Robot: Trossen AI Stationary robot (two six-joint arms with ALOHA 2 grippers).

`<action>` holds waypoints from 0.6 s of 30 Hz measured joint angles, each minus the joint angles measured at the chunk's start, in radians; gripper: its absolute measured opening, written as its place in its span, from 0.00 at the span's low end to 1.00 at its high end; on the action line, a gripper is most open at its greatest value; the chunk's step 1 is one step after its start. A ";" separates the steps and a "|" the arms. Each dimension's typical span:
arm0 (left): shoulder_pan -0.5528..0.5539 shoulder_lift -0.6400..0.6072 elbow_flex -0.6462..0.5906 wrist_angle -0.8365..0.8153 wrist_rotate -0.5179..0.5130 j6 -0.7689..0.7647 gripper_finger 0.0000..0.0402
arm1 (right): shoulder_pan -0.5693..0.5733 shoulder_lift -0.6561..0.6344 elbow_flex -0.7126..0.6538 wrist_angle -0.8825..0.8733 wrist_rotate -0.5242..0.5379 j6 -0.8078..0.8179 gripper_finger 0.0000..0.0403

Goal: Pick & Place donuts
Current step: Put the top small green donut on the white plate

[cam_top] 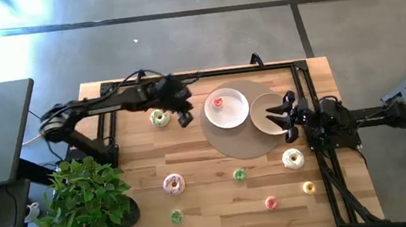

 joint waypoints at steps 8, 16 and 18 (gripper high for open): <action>0.001 -0.139 -0.356 0.338 0.126 -0.056 0.13 | 0.015 0.370 0.032 0.265 -0.067 0.051 0.29; 0.001 -0.142 -0.355 0.384 0.183 -0.066 0.13 | 0.160 0.865 0.343 0.197 -0.096 -0.024 0.29; 0.001 -0.142 -0.354 0.384 0.197 -0.066 0.13 | 0.195 0.966 0.430 0.094 -0.129 -0.028 0.29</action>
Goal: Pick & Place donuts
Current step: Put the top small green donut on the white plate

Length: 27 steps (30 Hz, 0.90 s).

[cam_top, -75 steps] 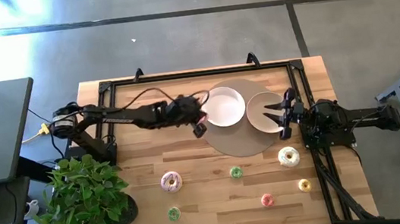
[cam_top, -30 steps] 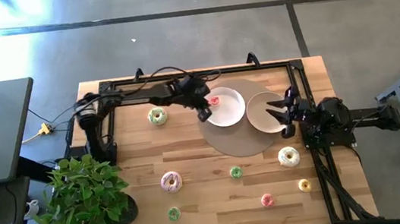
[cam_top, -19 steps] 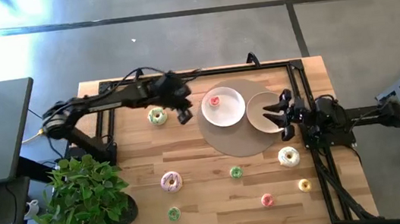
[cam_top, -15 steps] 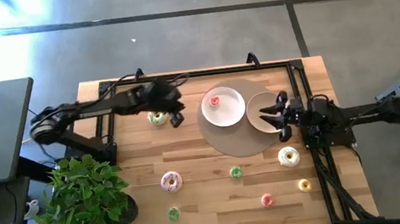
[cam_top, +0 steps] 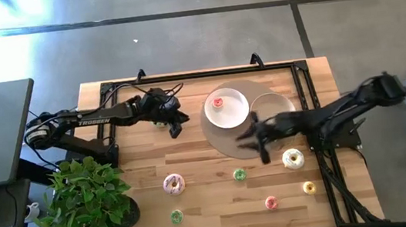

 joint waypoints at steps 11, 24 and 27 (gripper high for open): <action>0.000 0.000 0.000 -0.011 0.019 0.030 0.13 | 0.147 0.342 0.229 -0.254 -0.053 0.151 0.29; 0.000 0.000 0.001 -0.011 0.037 0.033 0.13 | 0.172 0.373 0.217 -0.347 -0.003 0.309 0.29; 0.000 0.000 0.001 -0.010 0.037 0.032 0.13 | 0.172 0.373 0.184 -0.352 0.022 0.325 0.29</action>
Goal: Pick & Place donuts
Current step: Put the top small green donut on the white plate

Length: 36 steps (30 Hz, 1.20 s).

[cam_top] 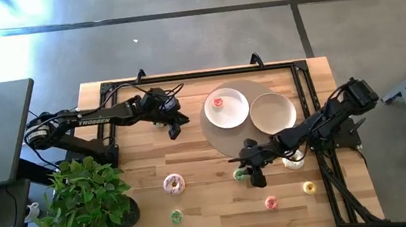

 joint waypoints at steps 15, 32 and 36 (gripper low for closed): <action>0.000 0.000 0.000 0.002 -0.001 0.000 0.13 | 0.000 0.001 -0.098 0.221 0.019 0.064 0.29; 0.000 0.000 0.001 0.008 -0.004 0.000 0.13 | 0.047 0.105 -0.098 0.299 0.119 0.031 0.28; 0.000 0.000 0.001 0.008 -0.004 0.000 0.13 | 0.044 0.094 -0.087 0.305 0.118 -0.028 0.19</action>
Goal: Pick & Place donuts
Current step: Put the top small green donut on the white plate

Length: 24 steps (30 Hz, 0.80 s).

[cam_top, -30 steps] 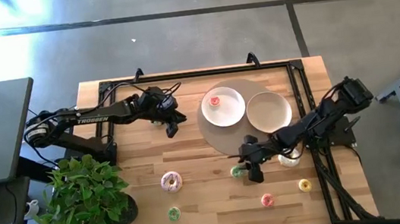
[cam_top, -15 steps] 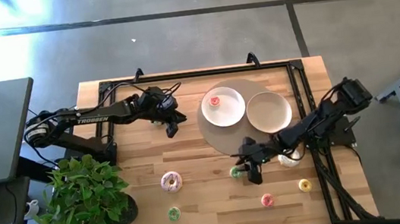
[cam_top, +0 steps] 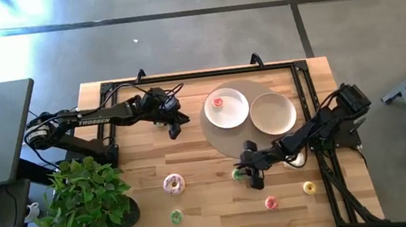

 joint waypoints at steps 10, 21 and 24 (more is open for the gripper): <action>0.000 0.000 0.000 0.014 -0.019 0.004 0.13 | -0.089 -0.129 0.007 0.069 0.139 -0.131 0.06; 0.000 0.000 0.000 0.043 -0.015 0.004 0.13 | -0.437 -0.162 0.003 0.061 0.601 0.039 0.03; 0.000 0.000 0.000 0.044 -0.015 0.004 0.13 | -0.535 -0.112 0.003 0.059 0.450 0.109 0.04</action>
